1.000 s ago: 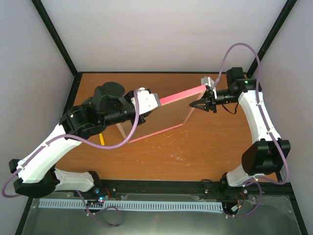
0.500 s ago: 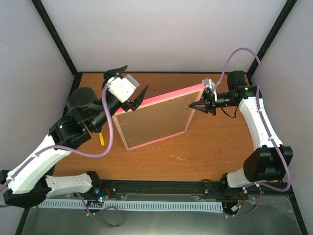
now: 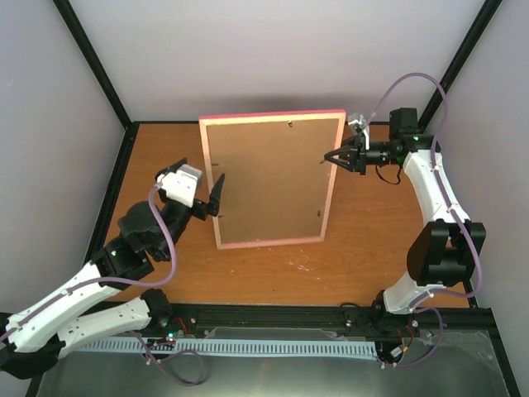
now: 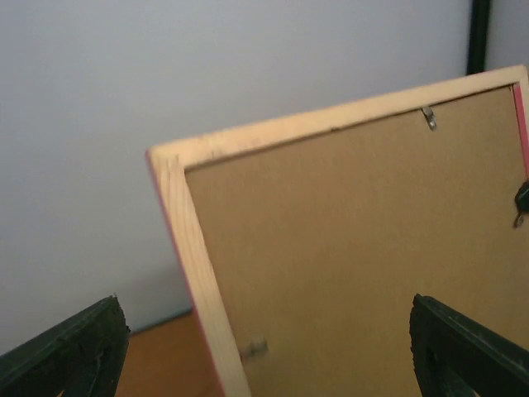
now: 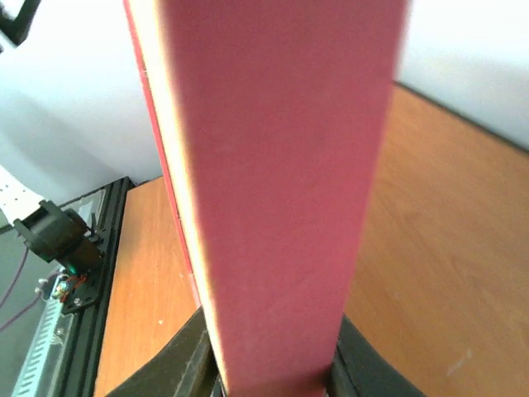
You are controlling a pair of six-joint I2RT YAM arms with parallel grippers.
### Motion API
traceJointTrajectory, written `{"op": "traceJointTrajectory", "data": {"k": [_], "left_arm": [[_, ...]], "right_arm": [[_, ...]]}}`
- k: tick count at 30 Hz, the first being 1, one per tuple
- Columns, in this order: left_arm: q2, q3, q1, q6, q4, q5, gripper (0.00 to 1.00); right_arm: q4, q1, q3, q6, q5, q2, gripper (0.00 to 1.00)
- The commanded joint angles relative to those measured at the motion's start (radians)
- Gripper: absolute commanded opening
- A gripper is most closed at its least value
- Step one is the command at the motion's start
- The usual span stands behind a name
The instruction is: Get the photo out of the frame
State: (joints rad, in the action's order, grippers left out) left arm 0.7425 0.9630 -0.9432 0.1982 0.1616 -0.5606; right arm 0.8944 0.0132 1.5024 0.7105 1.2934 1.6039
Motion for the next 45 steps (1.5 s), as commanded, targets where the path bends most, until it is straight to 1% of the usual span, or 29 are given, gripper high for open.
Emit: {"op": "traceJointTrajectory", "data": {"k": [1, 5, 10, 11, 17, 21, 25, 30, 33, 34, 39, 40, 43, 45], "left_arm": [[-0.027, -0.114, 0.006, -0.279, -0.04, -0.096, 0.92], [-0.01, -0.186, 0.006, -0.438, -0.008, -0.106, 0.91], [-0.007, -0.275, 0.006, -0.593, -0.008, -0.094, 0.9], [-0.003, -0.286, 0.006, -0.633, 0.023, -0.091, 0.9], [0.019, -0.334, 0.006, -0.739, 0.063, -0.044, 0.9], [0.056, -0.352, 0.006, -0.811, 0.11, -0.034, 0.9], [0.086, -0.38, 0.006, -0.863, 0.114, -0.008, 0.9], [0.116, -0.407, 0.006, -0.908, 0.101, 0.015, 0.91], [0.14, -0.423, 0.006, -0.922, 0.087, 0.026, 0.91], [0.148, -0.428, 0.006, -0.927, 0.083, 0.029, 0.91], [0.183, -0.45, 0.006, -0.942, 0.058, 0.049, 0.91], [0.19, -0.454, 0.006, -0.945, 0.058, 0.052, 0.91], [0.207, -0.466, 0.006, -0.955, 0.046, 0.058, 0.92], [0.222, -0.468, 0.007, -0.961, 0.046, 0.061, 0.93]], "right_arm": [[0.122, 0.012, -0.017, -0.187, -0.176, 0.105, 0.03], [0.137, 0.026, 0.013, -0.242, -0.228, 0.16, 0.03], [0.067, 0.046, -0.019, -0.327, -0.294, 0.195, 0.03], [0.058, 0.051, -0.026, -0.338, -0.297, 0.203, 0.03], [0.04, 0.065, -0.02, -0.382, -0.341, 0.284, 0.03], [0.03, 0.065, -0.003, -0.411, -0.406, 0.357, 0.03], [0.036, 0.065, 0.024, -0.423, -0.459, 0.439, 0.03], [0.021, 0.065, 0.042, -0.438, -0.541, 0.499, 0.03], [0.003, 0.065, 0.042, -0.453, -0.576, 0.504, 0.06], [-0.004, 0.065, 0.041, -0.46, -0.586, 0.503, 0.09], [-0.018, 0.065, 0.041, -0.483, -0.644, 0.509, 0.09], [-0.018, 0.065, 0.041, -0.485, -0.653, 0.512, 0.1], [-0.02, 0.069, 0.042, -0.49, -0.667, 0.525, 0.19], [-0.02, 0.074, 0.044, -0.495, -0.669, 0.531, 0.28]]}}
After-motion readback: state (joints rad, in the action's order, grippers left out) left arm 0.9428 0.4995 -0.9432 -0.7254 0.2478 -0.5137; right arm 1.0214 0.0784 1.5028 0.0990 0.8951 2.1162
